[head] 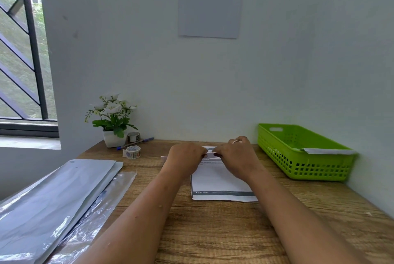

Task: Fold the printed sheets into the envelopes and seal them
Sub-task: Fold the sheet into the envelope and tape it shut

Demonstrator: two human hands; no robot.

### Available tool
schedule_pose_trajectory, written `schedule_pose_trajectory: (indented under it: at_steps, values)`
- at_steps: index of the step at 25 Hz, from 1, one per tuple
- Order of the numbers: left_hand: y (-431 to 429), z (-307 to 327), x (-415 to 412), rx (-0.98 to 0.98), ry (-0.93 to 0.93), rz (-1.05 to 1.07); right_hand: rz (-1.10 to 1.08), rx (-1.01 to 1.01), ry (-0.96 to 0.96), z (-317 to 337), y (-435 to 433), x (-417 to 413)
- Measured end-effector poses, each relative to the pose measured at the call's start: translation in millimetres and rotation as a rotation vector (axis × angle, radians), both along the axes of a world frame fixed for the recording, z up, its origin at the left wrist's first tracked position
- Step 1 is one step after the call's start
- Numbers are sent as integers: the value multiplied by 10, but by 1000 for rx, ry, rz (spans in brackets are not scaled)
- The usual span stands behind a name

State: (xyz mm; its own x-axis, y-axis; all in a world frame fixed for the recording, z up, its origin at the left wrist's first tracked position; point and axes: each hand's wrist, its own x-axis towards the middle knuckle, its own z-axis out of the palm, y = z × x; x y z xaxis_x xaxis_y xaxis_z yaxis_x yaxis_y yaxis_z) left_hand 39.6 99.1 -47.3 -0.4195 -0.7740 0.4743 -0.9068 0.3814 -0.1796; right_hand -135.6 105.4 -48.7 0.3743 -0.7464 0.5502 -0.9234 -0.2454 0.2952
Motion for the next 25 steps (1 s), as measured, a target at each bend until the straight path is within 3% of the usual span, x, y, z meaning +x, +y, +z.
schedule_pose_trajectory:
  at_steps: [18,25]
  values:
    - [-57,43,416,61,137,342,-56,-13,-74,49,5,-138]
    - [56,83,383,66,112,506,-86,1,-97,58,19,-168]
